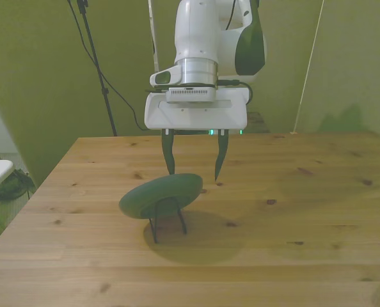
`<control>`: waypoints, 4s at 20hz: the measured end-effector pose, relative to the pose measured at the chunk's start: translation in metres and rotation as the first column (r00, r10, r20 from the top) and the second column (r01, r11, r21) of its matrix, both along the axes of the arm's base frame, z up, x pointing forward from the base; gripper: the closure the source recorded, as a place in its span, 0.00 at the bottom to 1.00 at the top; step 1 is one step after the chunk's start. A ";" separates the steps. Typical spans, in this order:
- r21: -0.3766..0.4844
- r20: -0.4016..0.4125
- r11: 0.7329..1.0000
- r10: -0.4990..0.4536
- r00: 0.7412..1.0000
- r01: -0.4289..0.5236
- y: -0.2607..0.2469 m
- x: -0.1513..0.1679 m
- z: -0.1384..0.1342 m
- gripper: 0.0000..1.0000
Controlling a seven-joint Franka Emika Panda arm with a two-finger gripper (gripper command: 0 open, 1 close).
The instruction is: Unload the plate
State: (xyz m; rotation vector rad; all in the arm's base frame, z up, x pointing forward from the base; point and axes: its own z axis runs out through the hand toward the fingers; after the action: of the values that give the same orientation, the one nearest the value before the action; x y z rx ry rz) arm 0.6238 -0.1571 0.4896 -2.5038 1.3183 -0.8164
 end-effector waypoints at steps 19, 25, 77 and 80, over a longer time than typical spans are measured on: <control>0.017 -0.044 1.000 -0.013 0.999 0.014 -0.005 0.005 -0.030 1.00; 0.016 -0.040 1.000 -0.006 0.999 0.006 -0.001 0.007 -0.028 1.00; -0.127 -0.428 0.991 -0.017 0.903 -0.042 0.224 0.080 -0.049 1.00; -0.141 -0.447 0.990 -0.035 0.894 -0.032 0.219 0.087 -0.070 1.00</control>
State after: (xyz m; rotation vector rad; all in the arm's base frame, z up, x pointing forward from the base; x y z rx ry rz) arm 0.7110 0.0615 0.4192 -2.9300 1.4315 -0.3461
